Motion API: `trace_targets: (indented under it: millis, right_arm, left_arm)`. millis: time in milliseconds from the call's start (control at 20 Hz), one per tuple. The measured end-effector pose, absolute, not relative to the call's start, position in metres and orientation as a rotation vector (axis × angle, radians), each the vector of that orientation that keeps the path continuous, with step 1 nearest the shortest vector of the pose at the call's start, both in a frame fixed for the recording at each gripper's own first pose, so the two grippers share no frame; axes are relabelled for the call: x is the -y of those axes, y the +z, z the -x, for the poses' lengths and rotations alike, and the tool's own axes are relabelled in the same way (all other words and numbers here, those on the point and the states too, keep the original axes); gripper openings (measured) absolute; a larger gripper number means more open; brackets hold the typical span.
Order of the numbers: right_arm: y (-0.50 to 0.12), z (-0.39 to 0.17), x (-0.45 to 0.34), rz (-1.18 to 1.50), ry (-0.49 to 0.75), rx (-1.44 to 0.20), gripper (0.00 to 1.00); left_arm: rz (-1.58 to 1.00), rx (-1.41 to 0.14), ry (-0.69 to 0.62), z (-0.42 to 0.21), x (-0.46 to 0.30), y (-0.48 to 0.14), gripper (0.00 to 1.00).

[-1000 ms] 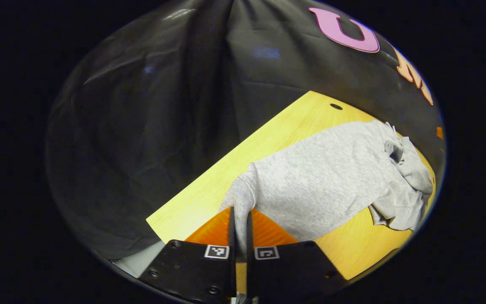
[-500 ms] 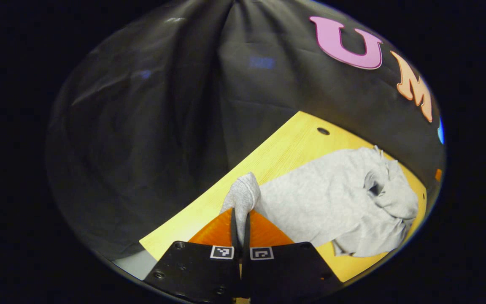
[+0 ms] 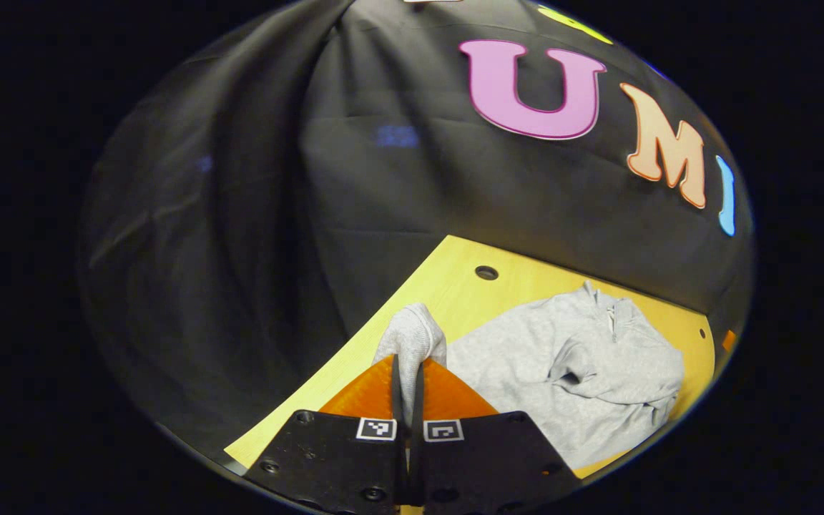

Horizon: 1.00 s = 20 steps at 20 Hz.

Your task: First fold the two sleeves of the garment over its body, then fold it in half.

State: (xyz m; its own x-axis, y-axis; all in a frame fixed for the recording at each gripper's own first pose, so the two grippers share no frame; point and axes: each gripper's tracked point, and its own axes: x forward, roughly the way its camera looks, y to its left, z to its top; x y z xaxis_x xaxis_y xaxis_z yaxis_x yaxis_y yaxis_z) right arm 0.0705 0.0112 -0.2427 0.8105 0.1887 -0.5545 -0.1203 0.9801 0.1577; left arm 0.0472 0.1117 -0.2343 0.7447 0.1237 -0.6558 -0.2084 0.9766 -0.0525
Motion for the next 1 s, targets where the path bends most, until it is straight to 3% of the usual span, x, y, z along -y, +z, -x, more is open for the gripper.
trace_targets:
  millis: [450,1000]
  right_arm:
    - [-0.233,-0.043,0.058,-0.118,0.063,-0.602,0.99]
    - [-0.227,-0.005,0.118,-0.115,-0.026,-0.608,0.99]
  left_arm:
    - [0.074,-0.64,-0.044,-0.118,0.014,-0.209,0.0]
    - [0.073,-0.635,-0.268,-0.143,0.165,-0.198,0.0]
